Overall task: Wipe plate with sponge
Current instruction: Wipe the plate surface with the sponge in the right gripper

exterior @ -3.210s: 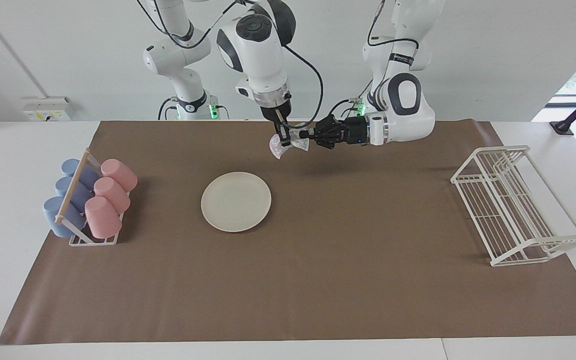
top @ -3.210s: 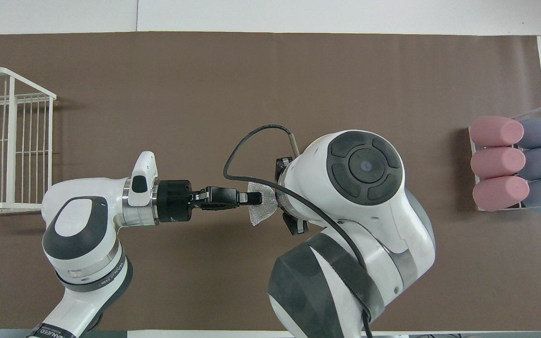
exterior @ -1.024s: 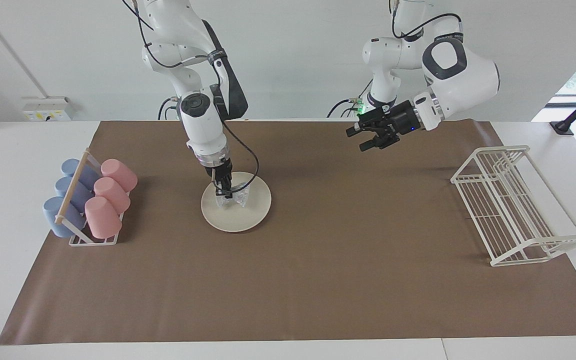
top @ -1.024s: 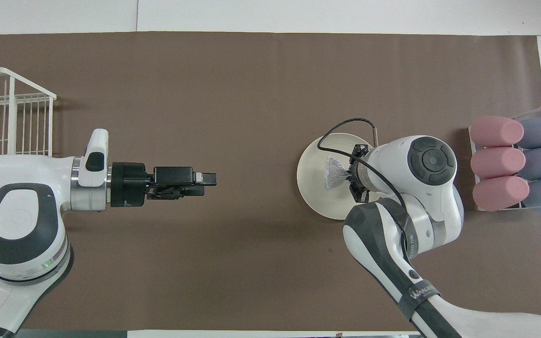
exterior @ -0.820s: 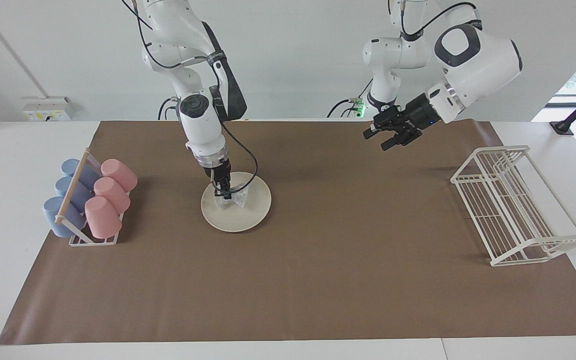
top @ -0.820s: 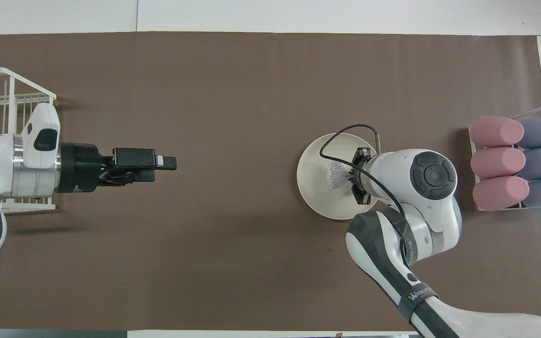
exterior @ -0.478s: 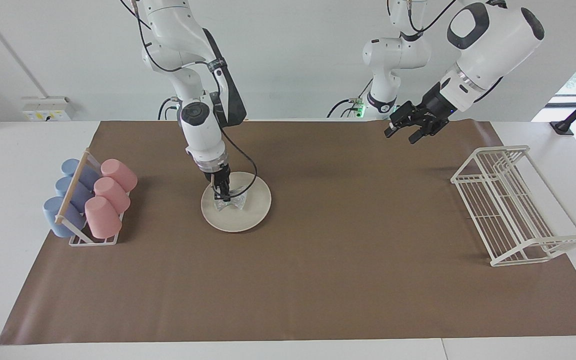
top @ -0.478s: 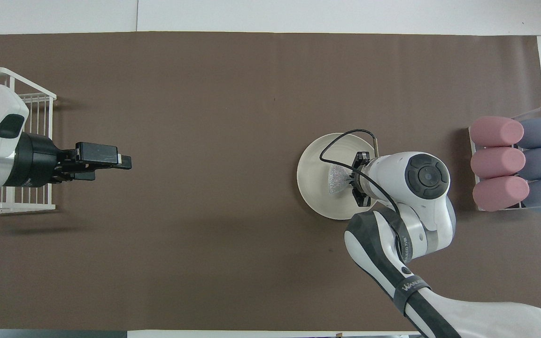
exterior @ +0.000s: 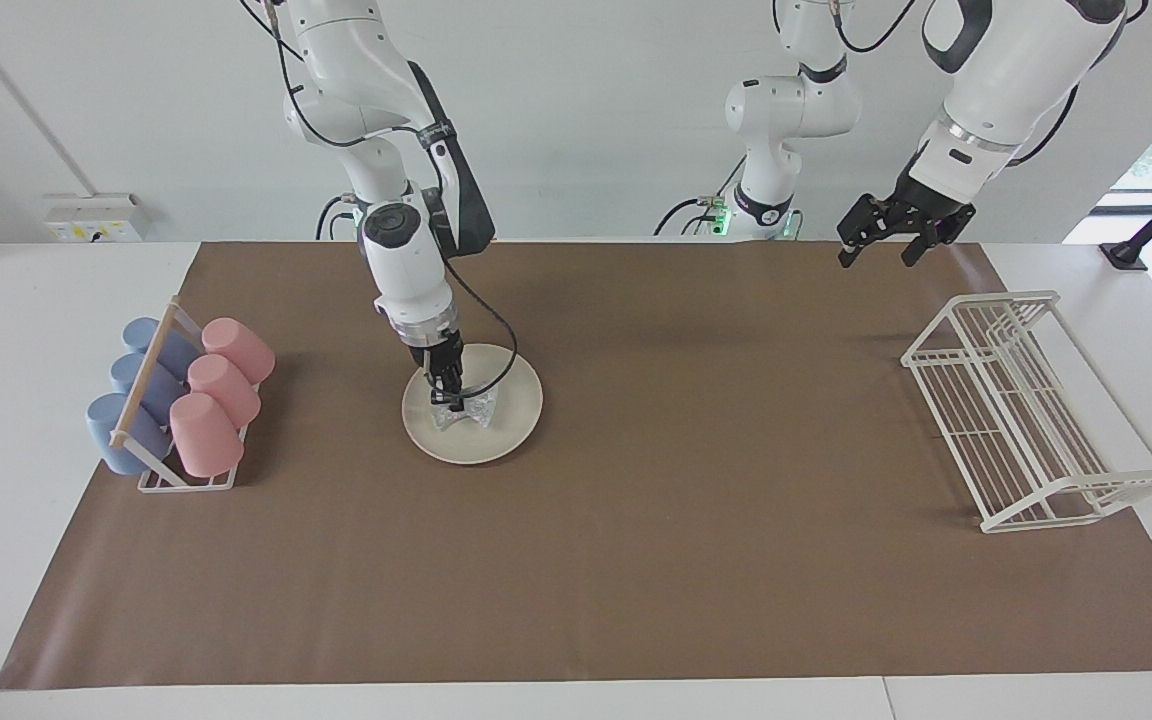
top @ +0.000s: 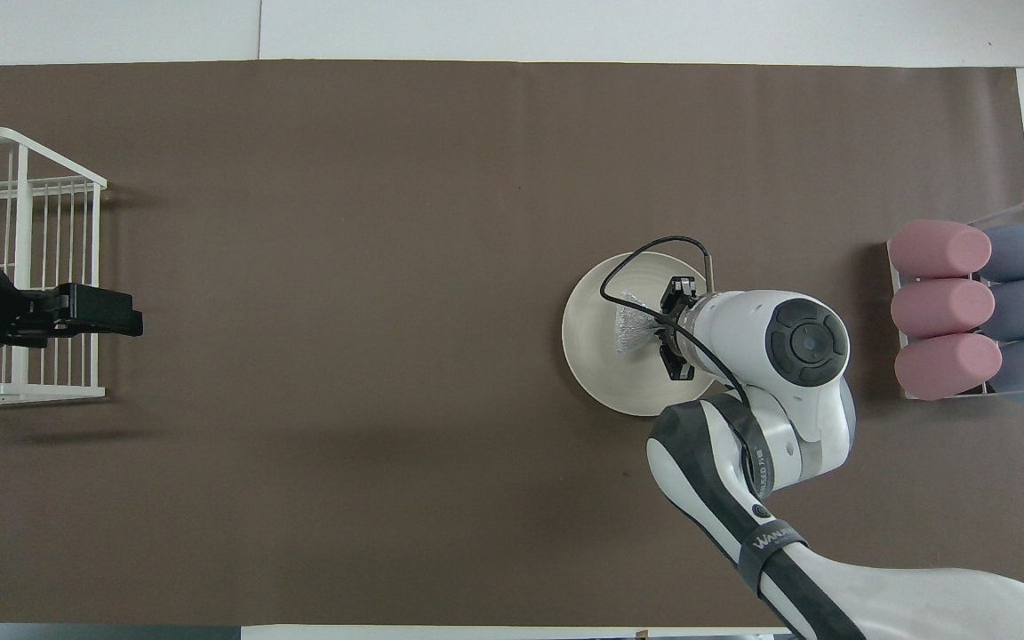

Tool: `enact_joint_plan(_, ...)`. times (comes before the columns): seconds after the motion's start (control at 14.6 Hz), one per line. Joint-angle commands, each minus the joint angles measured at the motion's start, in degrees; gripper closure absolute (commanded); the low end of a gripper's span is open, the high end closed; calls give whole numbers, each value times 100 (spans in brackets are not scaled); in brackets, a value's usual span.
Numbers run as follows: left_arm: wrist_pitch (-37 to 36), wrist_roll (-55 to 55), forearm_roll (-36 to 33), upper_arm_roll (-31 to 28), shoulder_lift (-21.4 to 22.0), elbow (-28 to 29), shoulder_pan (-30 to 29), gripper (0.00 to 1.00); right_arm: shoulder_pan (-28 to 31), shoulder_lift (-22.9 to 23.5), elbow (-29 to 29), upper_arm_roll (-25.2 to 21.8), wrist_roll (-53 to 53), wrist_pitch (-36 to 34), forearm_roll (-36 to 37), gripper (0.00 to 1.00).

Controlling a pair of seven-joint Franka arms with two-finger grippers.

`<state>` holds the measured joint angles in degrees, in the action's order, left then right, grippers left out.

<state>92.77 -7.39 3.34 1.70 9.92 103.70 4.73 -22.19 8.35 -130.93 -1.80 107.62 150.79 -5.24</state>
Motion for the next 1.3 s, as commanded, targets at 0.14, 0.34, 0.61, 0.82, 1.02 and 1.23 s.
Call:
enact_joint_plan(0.14, -1066, -52, -431, -11, -218, -815, -113, 0, -233, 44, -29, 39, 550, 214, 59, 100)
enact_joint_plan(0.34, -1340, -44, -387, -29, -367, -948, -69, 0, -461, 105, -38, 39, 585, 240, 6, 100)
enact_joint_plan(0.61, -1087, -9, -387, -29, -754, -984, -95, 0, -497, 132, -46, 39, 673, 240, 6, 100)
enact_joint_plan(0.82, -734, 62, -361, -47, -772, -957, -95, 0, -200, 140, -55, 31, 463, 179, 6, 100)
enact_joint_plan(1.02, -533, 18, 86, -117, -737, -975, -104, 0, 187, 132, -160, 22, 156, 161, 15, 100)
enact_joint_plan(1.23, -541, 18, 105, -134, -650, -896, -165, 0, 460, 96, -328, 13, -91, 144, 23, 100)
